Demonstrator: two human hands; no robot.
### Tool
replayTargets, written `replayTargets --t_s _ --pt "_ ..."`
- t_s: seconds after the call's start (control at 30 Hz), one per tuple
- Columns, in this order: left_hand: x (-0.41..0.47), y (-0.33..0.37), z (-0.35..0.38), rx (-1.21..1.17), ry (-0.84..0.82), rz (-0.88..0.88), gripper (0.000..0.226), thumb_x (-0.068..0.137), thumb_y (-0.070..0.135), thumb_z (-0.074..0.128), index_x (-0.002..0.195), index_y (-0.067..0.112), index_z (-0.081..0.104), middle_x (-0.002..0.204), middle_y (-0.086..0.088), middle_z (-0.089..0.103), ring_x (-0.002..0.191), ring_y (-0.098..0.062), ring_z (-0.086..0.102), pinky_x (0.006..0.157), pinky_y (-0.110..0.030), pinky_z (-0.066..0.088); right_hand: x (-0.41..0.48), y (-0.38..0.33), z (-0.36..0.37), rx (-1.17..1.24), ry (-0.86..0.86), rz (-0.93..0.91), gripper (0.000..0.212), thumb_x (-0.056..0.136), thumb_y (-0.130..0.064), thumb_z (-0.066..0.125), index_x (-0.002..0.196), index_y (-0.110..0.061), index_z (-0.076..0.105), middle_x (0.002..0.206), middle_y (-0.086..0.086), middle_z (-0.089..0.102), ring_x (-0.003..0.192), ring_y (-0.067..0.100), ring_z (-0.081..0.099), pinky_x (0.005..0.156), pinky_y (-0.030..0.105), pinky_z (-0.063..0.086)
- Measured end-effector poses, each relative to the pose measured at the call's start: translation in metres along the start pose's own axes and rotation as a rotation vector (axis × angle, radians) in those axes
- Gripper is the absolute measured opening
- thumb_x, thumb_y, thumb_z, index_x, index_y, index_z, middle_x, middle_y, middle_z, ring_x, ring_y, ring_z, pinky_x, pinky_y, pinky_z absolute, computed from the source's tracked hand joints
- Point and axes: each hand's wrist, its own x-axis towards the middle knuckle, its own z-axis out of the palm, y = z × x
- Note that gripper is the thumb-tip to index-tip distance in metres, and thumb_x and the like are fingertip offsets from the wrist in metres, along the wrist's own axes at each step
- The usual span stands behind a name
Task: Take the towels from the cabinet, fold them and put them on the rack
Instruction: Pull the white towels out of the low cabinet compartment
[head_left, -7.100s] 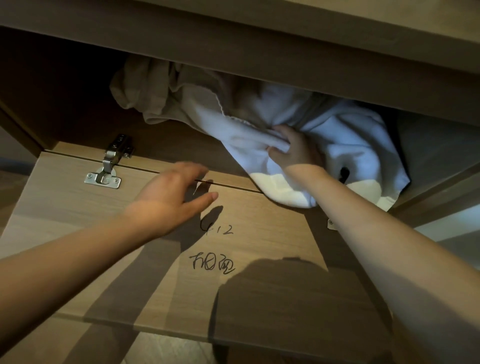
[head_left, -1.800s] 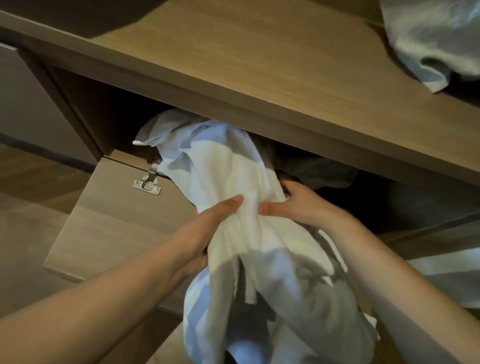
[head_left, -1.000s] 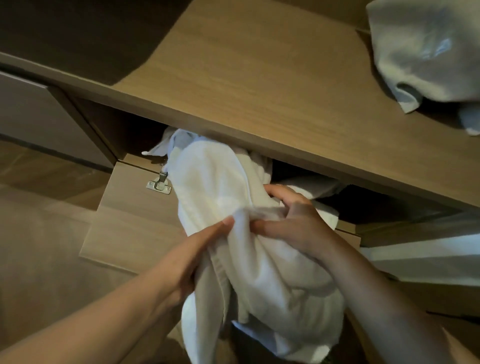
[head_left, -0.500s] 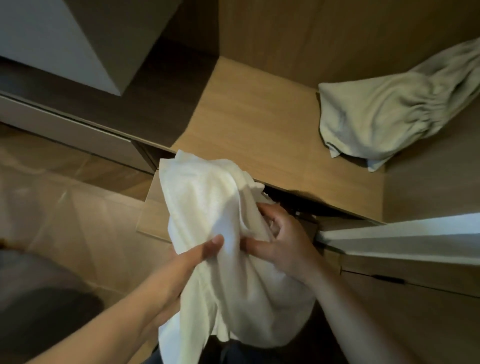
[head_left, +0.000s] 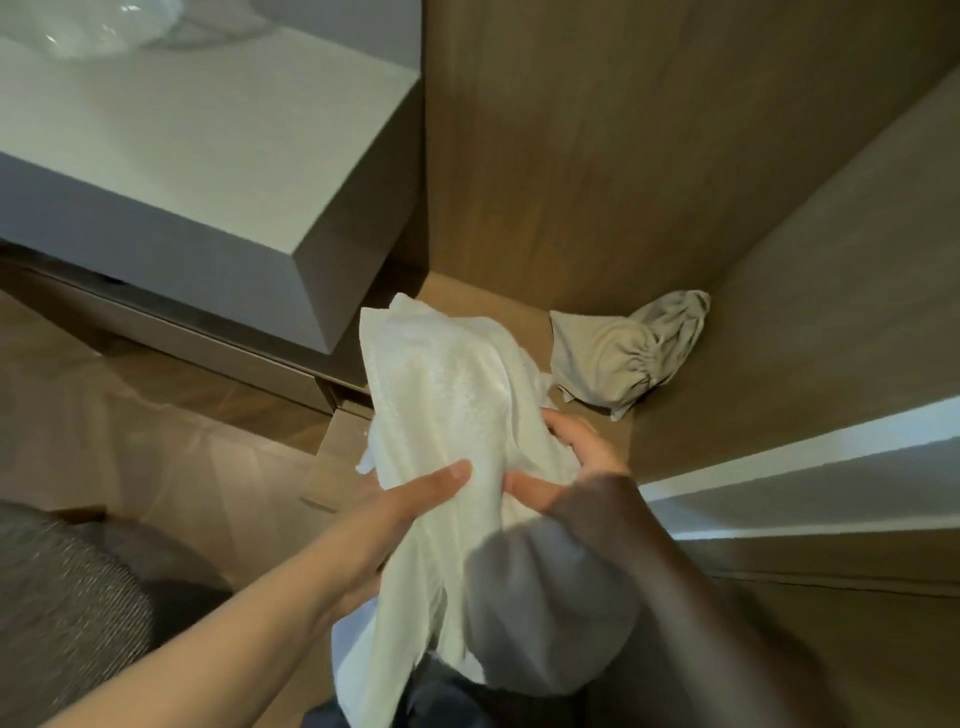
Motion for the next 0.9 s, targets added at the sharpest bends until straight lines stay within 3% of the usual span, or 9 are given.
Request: replayTargets --t_s 0.1,0.17,0.37,0.5,0.63,0.7,0.8,0.9 --pt "-0.024 0.030 0.033 0.029 -0.036 0.068 0.070 0.074 0.028 0.080 0.136 0.020 0.049 0.123 -0.014 0.066 0.111 -0.035 0.065 0.091 -0.051 0.054 -0.013 -0.041 -0.030 0.016 0.031 -0.062 0.053 0.074 -0.029 0.085 0.117 -0.043 0.057 0.119 -0.021 0.058 0.108 -0.006 0.054 0.095 0.028 0.045" --pt "-0.036 0.048 0.053 0.040 -0.054 0.131 0.068 0.076 0.024 0.079 0.137 0.016 0.049 0.123 -0.016 0.066 0.111 -0.037 0.064 0.090 -0.052 0.054 -0.022 -0.064 -0.048 0.036 0.041 -0.111 0.049 0.075 -0.026 0.084 0.118 -0.038 0.062 0.119 -0.013 0.062 0.108 -0.001 0.058 0.096 0.032 0.050" --pt "-0.068 0.089 0.106 0.101 -0.071 0.283 0.051 0.086 0.017 0.071 0.133 0.009 0.053 0.119 -0.017 0.068 0.107 -0.035 0.067 0.086 -0.045 0.057 -0.041 -0.121 -0.092 0.024 0.106 -0.247 0.053 0.074 -0.030 0.083 0.122 -0.034 0.063 0.123 -0.011 0.061 0.113 0.006 0.058 0.097 0.036 0.050" --pt "-0.081 0.110 0.124 0.153 -0.083 0.359 0.053 0.085 0.021 0.071 0.134 0.013 0.052 0.120 -0.014 0.068 0.107 -0.034 0.067 0.089 -0.047 0.056 -0.042 -0.147 -0.113 -0.016 0.125 -0.310 0.052 0.076 -0.027 0.082 0.118 -0.046 0.057 0.125 -0.013 0.056 0.113 0.001 0.055 0.098 0.032 0.047" --pt "-0.088 0.126 0.129 0.146 -0.079 0.384 0.054 0.083 0.025 0.074 0.132 0.013 0.053 0.118 -0.014 0.069 0.106 -0.033 0.068 0.083 -0.044 0.058 -0.033 -0.166 -0.120 -0.047 0.119 -0.342 0.060 0.077 -0.028 0.082 0.130 -0.035 0.055 0.129 -0.013 0.054 0.117 0.006 0.053 0.100 0.032 0.045" --pt "-0.091 0.133 0.125 0.130 -0.079 0.382 0.055 0.081 0.028 0.076 0.130 0.012 0.055 0.117 -0.014 0.069 0.105 -0.033 0.068 0.084 -0.044 0.057 -0.025 -0.177 -0.119 -0.061 0.090 -0.366 0.057 0.077 -0.030 0.082 0.127 -0.041 0.055 0.129 -0.015 0.053 0.116 0.002 0.052 0.097 0.028 0.045" --pt "-0.097 0.144 0.114 0.073 -0.056 0.387 0.061 0.076 0.031 0.080 0.129 0.013 0.057 0.119 -0.015 0.068 0.108 -0.035 0.066 0.095 -0.052 0.051 -0.015 -0.198 -0.110 -0.080 0.047 -0.421 0.052 0.076 -0.031 0.082 0.106 -0.060 0.050 0.121 -0.025 0.051 0.106 -0.015 0.050 0.083 0.011 0.040" --pt "-0.105 0.160 0.097 0.021 -0.037 0.418 0.063 0.076 0.031 0.081 0.131 0.012 0.056 0.119 -0.014 0.068 0.108 -0.034 0.066 0.090 -0.049 0.055 -0.003 -0.225 -0.095 -0.106 0.031 -0.455 0.053 0.075 -0.029 0.082 0.104 -0.061 0.050 0.120 -0.022 0.054 0.105 -0.012 0.051 0.080 0.009 0.039"
